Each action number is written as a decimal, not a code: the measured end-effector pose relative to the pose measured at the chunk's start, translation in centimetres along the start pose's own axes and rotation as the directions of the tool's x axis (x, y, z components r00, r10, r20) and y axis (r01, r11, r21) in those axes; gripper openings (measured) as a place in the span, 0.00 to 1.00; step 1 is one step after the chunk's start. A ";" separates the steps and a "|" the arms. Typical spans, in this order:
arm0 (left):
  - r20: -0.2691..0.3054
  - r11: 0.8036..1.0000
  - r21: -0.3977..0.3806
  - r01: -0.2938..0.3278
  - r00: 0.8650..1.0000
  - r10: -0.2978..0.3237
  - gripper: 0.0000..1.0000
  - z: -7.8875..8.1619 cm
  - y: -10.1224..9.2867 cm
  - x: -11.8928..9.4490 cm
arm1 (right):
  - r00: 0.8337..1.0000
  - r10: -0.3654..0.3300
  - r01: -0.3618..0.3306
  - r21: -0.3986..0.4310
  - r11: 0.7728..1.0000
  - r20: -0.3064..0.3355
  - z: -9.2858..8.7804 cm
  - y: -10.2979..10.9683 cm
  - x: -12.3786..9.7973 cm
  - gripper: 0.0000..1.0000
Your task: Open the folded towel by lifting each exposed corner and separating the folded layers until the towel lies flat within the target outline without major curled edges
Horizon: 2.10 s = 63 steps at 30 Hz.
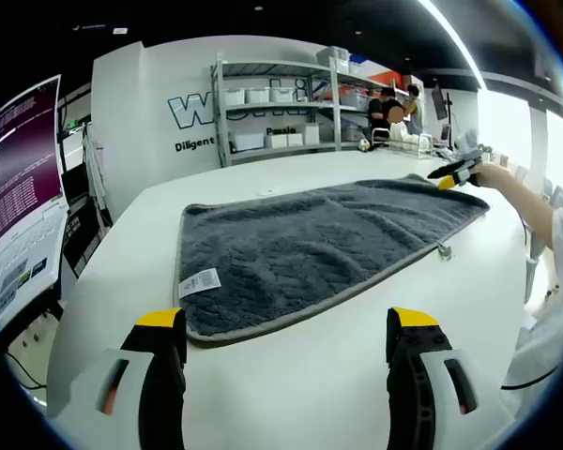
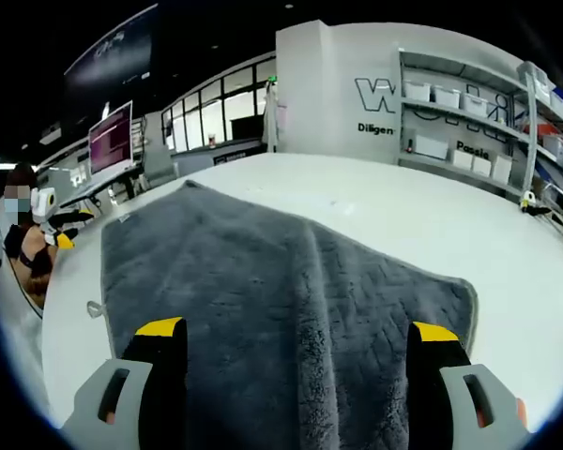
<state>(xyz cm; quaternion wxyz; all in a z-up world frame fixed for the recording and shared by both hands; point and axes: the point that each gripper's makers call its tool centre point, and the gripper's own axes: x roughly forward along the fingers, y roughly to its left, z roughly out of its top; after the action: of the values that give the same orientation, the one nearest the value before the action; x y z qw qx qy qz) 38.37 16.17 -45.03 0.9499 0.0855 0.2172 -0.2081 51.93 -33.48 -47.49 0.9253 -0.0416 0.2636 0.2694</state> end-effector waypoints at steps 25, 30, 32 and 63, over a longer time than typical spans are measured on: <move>-0.006 1.000 0.002 -0.002 1.000 0.002 0.87 0.0 0.0 0.0 | 0.998 -0.038 0.041 0.046 0.998 -0.052 -1.7 -2.9 1.8 0.99; -0.009 1.000 0.002 -0.001 1.000 0.001 0.87 -0.1 0.0 0.0 | 0.996 -0.059 0.061 0.032 0.998 -0.060 -1.7 -3.7 2.1 0.99; -0.009 1.000 0.002 -0.001 1.000 0.001 0.87 -0.1 0.1 0.0 | 0.996 -0.064 0.066 0.038 0.997 -0.056 -1.6 -4.0 2.2 0.99; -0.007 1.000 -0.015 -0.010 1.000 0.009 0.87 -0.8 0.7 -0.6 | 0.987 -0.136 0.142 -0.068 0.987 0.090 3.0 -0.1 -6.0 0.99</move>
<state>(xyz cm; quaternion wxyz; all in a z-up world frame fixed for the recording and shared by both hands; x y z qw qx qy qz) 37.91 17.24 -45.42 0.9507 0.0799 0.2216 -0.2016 49.11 -35.75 -41.89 0.9501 -0.0828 0.2103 0.2152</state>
